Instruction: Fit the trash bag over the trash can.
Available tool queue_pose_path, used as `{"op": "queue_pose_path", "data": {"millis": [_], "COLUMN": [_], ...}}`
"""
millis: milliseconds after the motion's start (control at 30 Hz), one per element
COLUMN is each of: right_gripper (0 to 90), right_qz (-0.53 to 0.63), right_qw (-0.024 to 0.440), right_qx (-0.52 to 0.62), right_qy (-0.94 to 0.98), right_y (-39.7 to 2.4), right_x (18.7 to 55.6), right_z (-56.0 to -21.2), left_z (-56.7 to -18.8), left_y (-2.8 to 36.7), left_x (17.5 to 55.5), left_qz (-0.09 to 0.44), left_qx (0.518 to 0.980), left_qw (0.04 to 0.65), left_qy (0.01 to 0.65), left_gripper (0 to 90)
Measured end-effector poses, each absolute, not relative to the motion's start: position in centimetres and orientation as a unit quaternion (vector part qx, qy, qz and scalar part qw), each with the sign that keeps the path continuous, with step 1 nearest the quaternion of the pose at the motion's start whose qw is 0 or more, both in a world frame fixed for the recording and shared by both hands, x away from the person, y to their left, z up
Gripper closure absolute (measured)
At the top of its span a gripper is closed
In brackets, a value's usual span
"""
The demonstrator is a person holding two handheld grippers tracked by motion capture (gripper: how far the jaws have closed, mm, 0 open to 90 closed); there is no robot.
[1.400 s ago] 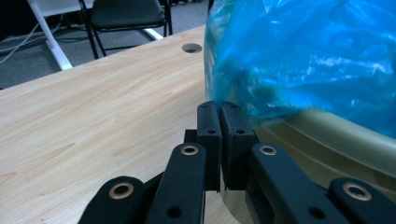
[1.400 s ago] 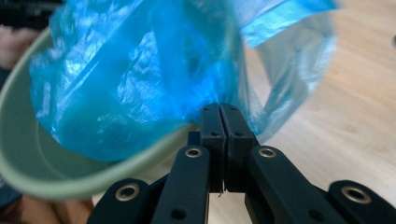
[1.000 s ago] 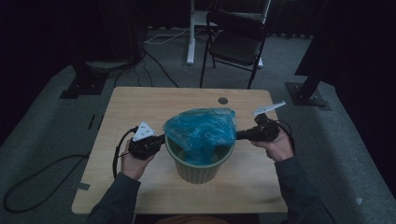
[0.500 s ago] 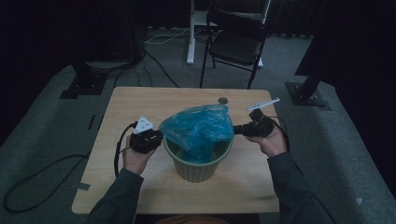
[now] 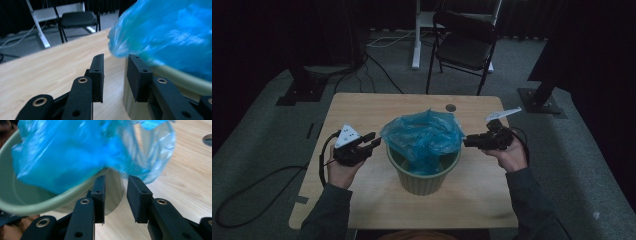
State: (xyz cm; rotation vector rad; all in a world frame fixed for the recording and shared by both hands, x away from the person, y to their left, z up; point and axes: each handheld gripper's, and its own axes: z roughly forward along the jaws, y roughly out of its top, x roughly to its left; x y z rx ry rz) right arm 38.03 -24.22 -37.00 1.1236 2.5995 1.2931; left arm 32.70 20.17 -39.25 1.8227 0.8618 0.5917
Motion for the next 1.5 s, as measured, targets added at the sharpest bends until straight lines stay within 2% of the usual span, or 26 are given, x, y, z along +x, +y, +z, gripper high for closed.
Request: {"op": "queue_pose_path", "data": {"millis": [200,400,633,867,1100,1500], "right_gripper": [67.5,66.2,65.1,64.5,64.9,64.1], "right_qz": [0.407,0.406,0.405,0.405,0.411,0.426], "right_qw": [0.011,0.0,-0.011,-0.016,-0.008,0.016], "right_qx": [0.348,0.337,0.321,0.309,0.312,0.35], "right_qy": [0.844,0.849,0.856,0.861,0.856,0.834], "right_y": [-23.7,-23.4,-22.9,-22.0,-21.9,-22.7], "right_x": [36.8,35.6,34.6,33.9,34.3,37.3], "right_z": [-37.3,-38.2,-38.9,-39.2,-39.1,-39.1], "left_z": [-38.1,-38.1,-38.8,-40.6,-41.1,-40.8], "left_y": [20.3,19.3,20.3,19.7,18.9,18.1], "left_x": [32.8,34.1,32.6,30.6,31.5,35.1], "left_qz": [0.245,0.212,0.206,0.175,0.156,0.17], "left_qx": [0.747,0.761,0.763,0.8,0.802,0.795], "left_qw": [0.514,0.52,0.512,0.478,0.483,0.48], "left_qy": [0.343,0.325,0.336,0.317,0.314,0.33], "left_gripper": [64.3,61.0,61.2,61.0,62.4,62.1]}}
